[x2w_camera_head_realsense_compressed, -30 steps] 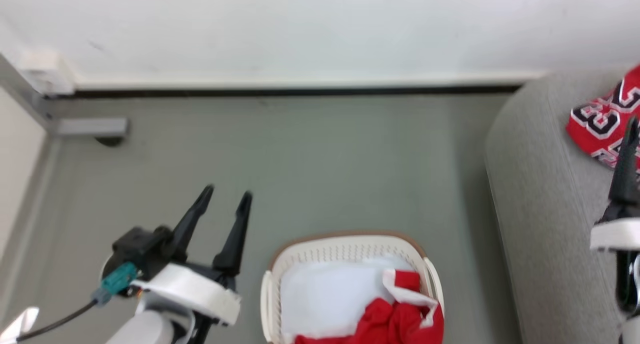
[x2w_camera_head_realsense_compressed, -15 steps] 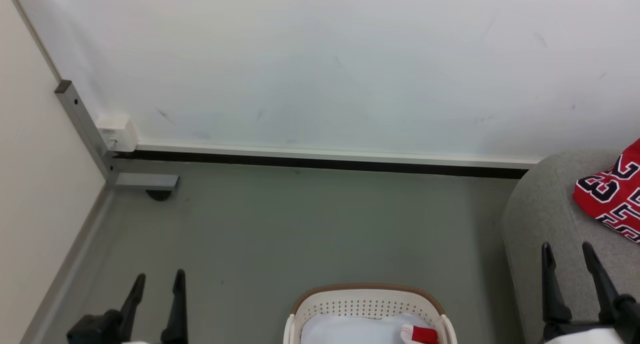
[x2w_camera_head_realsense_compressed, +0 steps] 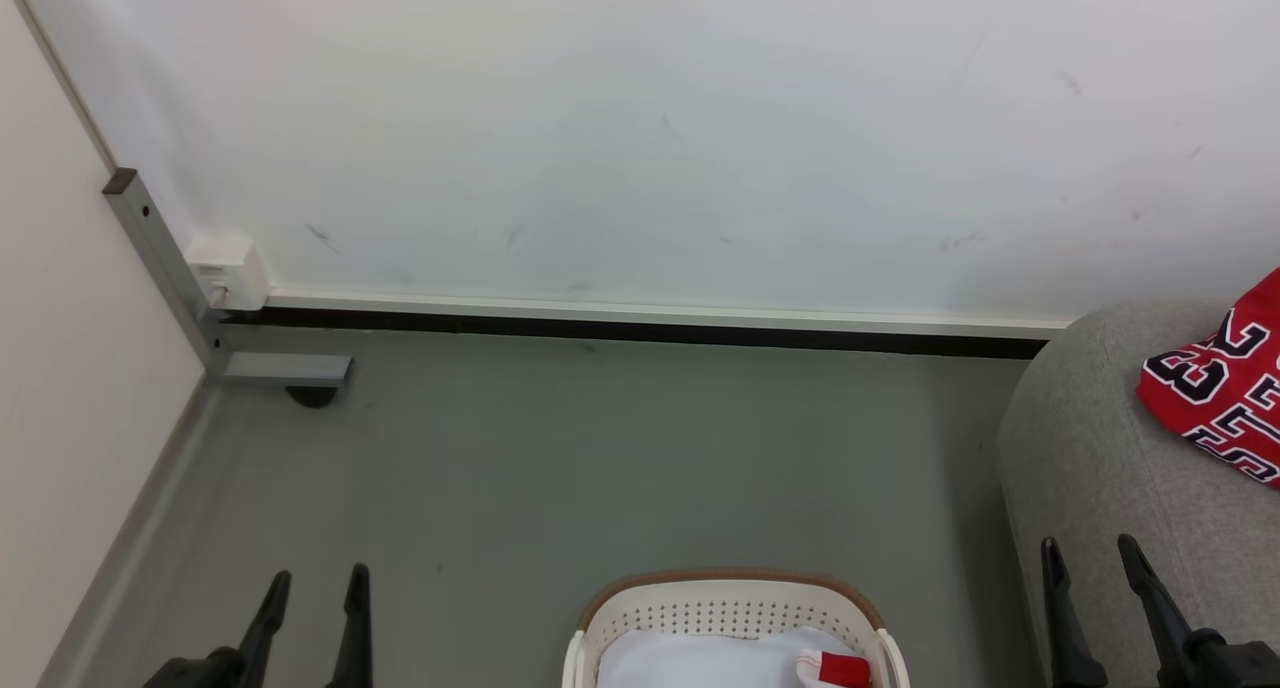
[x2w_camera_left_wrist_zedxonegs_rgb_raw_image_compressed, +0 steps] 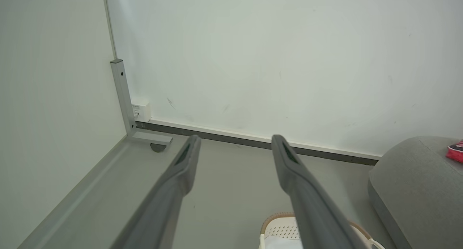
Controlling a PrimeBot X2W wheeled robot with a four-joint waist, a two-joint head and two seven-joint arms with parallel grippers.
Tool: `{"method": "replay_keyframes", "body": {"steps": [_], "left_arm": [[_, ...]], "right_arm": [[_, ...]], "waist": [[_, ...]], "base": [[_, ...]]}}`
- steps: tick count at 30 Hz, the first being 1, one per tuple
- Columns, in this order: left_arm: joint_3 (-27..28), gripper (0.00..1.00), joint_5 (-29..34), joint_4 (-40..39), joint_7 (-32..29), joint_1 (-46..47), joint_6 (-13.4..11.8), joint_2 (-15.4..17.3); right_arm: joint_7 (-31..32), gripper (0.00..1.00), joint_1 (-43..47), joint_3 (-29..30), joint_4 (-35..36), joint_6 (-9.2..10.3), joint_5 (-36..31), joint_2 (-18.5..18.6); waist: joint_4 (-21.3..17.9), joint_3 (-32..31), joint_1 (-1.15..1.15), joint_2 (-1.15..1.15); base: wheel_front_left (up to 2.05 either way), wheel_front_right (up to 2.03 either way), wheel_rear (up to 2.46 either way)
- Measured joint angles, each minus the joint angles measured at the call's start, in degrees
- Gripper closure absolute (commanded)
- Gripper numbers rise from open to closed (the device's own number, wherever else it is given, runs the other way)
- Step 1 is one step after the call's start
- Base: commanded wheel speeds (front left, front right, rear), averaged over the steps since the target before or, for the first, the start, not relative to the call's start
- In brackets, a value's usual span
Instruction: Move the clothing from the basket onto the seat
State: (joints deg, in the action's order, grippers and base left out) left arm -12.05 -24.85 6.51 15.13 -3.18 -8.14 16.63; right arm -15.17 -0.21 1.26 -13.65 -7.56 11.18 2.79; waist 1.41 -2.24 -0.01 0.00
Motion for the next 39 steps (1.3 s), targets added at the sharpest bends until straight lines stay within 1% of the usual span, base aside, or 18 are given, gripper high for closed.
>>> {"method": "replay_keyframes", "body": {"steps": [9,13,17,24,30,36,39], "left_arm": [[2.31,0.0,2.5,0.58,0.0,0.42,2.67,-2.31],[2.45,0.0,3.37,0.65,0.0,1.68,3.71,-3.13],[1.64,0.0,4.22,0.96,0.0,4.2,5.39,-3.67],[-4.23,0.0,7.12,3.18,-0.54,10.4,9.65,-4.5],[-10.43,0.0,9.61,5.33,-4.08,16.66,12.72,-5.46],[-17.09,0.0,10.62,8.76,-9.23,22.4,14.7,-6.78],[-20.57,0.0,10.63,11.07,-11.41,24.88,15.18,-7.33]], "right_arm": [[0.0,0.0,-0.79,-0.47,-0.2,0.0,0.0,0.01],[0.0,0.0,-1.08,-0.37,-0.13,0.0,-0.01,0.0],[0.0,0.0,-2.28,0.04,0.48,0.0,-0.31,-0.02],[-0.01,0.0,-4.51,2.32,2.58,0.0,-0.83,0.01],[0.0,0.0,-6.63,2.86,4.89,0.0,-0.83,0.01],[0.0,0.0,-9.28,2.66,8.76,0.01,-0.7,0.03],[0.0,0.0,-10.39,3.04,10.88,0.0,-0.34,0.05]], "waist": [[-0.55,0.72,0.01,0.0],[-1.24,1.32,0.01,0.0],[-2.56,2.16,0.01,0.0],[-5.98,4.95,0.01,0.0],[-9.08,8.67,0.01,0.0],[-12.02,13.85,0.02,0.0],[-13.39,16.84,0.02,0.0]], "base": [[0.0,0.0,0.0],[0.0,0.0,0.0],[0.0,0.0,0.0],[0.0,0.0,0.0],[0.0,0.0,0.0],[0.0,0.0,0.0],[0.0,0.0,0.0]]}}
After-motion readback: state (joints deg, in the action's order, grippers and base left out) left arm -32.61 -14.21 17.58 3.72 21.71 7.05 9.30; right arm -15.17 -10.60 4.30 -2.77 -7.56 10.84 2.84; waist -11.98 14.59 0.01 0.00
